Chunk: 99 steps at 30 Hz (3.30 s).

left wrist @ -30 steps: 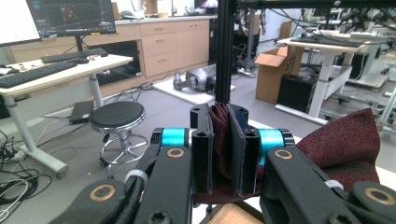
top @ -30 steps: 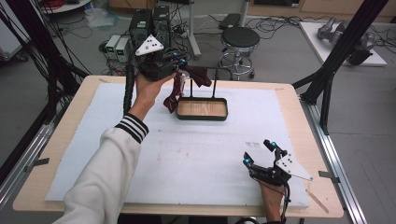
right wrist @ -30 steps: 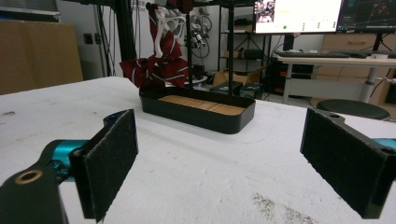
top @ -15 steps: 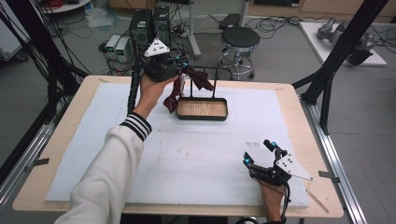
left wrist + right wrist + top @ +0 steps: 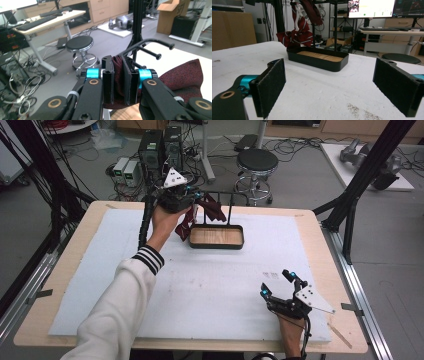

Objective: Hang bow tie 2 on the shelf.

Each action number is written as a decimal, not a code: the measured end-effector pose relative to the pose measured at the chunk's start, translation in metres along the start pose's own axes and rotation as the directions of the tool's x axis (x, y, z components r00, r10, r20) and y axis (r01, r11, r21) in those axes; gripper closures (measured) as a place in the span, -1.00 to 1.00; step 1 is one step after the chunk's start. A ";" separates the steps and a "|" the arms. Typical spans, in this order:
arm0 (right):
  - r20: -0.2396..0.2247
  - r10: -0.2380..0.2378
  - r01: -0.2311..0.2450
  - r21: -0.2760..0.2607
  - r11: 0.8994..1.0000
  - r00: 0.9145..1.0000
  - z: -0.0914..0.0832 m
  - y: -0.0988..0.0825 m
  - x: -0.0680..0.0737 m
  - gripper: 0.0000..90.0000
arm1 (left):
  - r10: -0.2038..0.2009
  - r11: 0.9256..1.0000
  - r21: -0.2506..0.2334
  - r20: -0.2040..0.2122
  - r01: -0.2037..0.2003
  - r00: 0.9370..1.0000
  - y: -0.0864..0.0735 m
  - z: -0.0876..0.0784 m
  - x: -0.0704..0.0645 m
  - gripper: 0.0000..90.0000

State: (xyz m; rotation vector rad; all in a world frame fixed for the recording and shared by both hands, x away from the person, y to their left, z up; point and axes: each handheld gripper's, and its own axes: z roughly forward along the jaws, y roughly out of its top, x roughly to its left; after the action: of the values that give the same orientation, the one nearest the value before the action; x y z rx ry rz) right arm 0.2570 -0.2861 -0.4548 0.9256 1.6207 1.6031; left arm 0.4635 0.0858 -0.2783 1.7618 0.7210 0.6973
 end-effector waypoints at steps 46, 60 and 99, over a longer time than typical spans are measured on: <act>-0.004 -0.005 0.005 -0.004 1.000 1.000 0.000 0.000 -0.001 -0.77 | 0.007 0.998 0.056 -0.185 0.004 0.983 -0.040 0.010 -0.037 0.79; -0.003 -0.002 0.002 -0.003 1.000 1.000 0.000 0.000 -0.001 -0.77 | 0.004 0.999 0.051 -0.221 0.008 0.975 -0.052 0.013 -0.042 0.79; -0.003 0.003 -0.003 -0.004 1.000 1.000 -0.001 0.000 -0.001 -0.77 | -0.020 0.996 0.073 -0.285 0.042 0.958 -0.090 0.026 -0.039 0.79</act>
State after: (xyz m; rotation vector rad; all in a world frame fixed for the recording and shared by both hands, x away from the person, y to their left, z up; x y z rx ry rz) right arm 0.2569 -0.2872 -0.4550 0.9242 1.6185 1.6102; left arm 0.4458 0.0643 -0.3762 1.7354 0.9801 0.9235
